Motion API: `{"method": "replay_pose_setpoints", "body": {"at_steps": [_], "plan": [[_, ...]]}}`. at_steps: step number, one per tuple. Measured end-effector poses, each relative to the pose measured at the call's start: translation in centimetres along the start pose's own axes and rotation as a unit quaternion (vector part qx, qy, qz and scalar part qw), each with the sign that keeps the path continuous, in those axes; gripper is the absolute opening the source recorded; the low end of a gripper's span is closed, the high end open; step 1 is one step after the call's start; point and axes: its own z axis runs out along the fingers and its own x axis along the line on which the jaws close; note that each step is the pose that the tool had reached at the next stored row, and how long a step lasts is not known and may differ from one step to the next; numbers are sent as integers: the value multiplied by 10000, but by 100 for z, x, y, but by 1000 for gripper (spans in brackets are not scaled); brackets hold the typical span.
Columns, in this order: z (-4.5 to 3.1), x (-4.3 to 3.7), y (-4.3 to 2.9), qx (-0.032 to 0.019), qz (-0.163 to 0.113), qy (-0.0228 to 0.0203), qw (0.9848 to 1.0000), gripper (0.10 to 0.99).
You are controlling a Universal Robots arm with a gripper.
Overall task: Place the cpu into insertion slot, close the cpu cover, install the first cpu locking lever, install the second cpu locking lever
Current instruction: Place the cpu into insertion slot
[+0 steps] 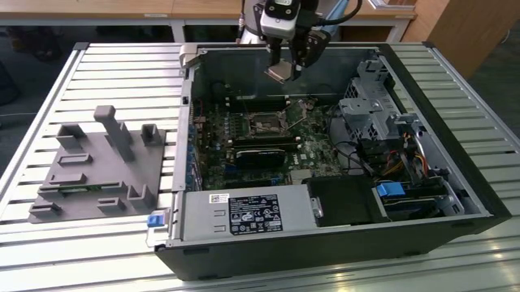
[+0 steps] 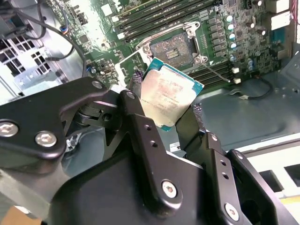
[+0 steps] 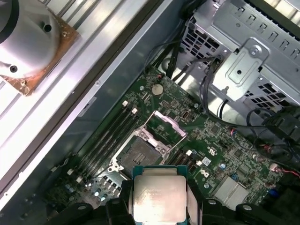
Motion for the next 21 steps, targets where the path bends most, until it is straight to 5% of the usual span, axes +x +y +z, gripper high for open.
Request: {"method": "replay_pose_setpoints", "body": {"at_steps": [11, 21], "plan": [[4, 3, 2, -7, 570, -40, 9984, 541], [9, 5, 3, -13, 1092, -77, 9940, 541]]}}
